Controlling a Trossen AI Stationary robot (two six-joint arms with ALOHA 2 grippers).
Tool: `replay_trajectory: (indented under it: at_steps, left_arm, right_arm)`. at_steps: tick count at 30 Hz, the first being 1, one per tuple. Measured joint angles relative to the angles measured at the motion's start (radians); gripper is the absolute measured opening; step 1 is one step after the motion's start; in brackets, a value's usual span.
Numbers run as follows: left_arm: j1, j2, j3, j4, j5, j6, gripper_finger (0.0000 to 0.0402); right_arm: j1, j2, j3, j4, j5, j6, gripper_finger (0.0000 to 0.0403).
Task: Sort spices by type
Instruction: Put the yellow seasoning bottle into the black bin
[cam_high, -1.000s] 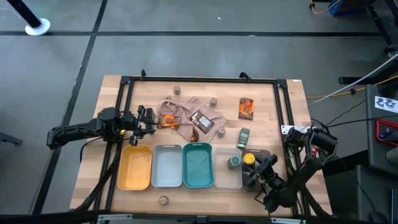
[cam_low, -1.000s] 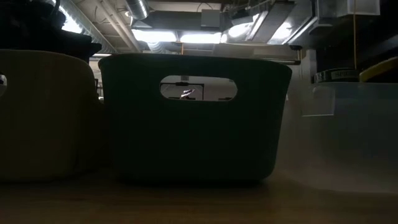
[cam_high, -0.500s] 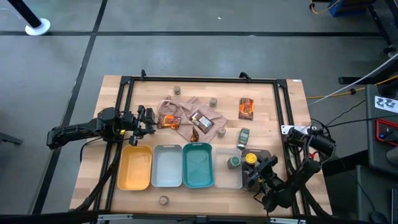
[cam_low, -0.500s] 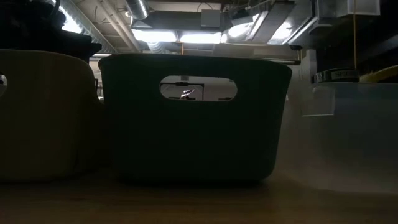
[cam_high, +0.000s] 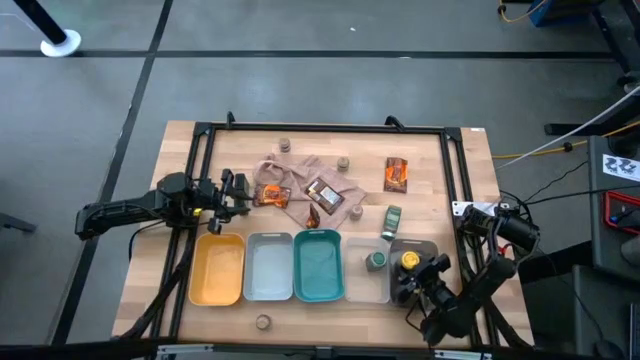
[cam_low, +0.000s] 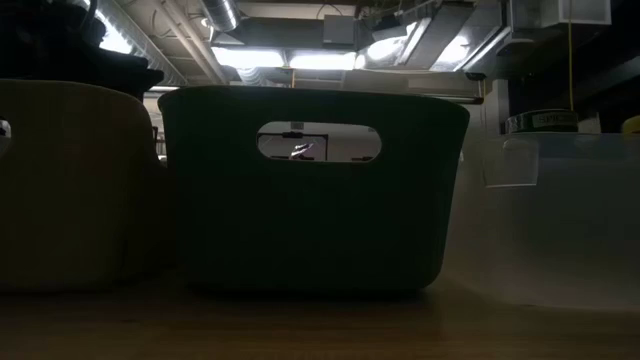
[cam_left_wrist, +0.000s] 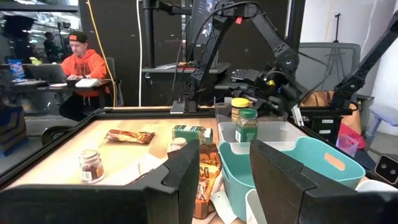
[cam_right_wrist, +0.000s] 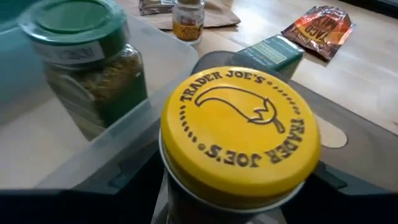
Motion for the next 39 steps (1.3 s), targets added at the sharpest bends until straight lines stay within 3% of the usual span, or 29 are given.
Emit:
replay_trajectory:
  at_steps: [9, 22, 29, 39]
  left_arm:
    - [0.000, 0.000, 0.000, -0.002, -0.022, 0.003, 0.0131]
    - [0.000, 0.000, 0.000, -0.001, -0.022, 0.004, 0.0131]
    - [0.000, 0.000, 0.000, -0.001, -0.022, 0.004, 0.0131]
    - [0.000, 0.000, 0.000, -0.001, -0.022, 0.004, 0.0131]
  right_arm:
    - [0.000, 0.000, 0.086, -0.094, -0.149, 0.000, 0.0268]
    - [0.000, -0.001, 0.157, -0.095, -0.269, -0.018, 0.0268]
    - [0.000, -0.001, 0.156, -0.115, -0.160, -0.020, 0.0268]
    - [0.000, -0.002, 0.156, -0.120, -0.195, -0.054, 0.0268]
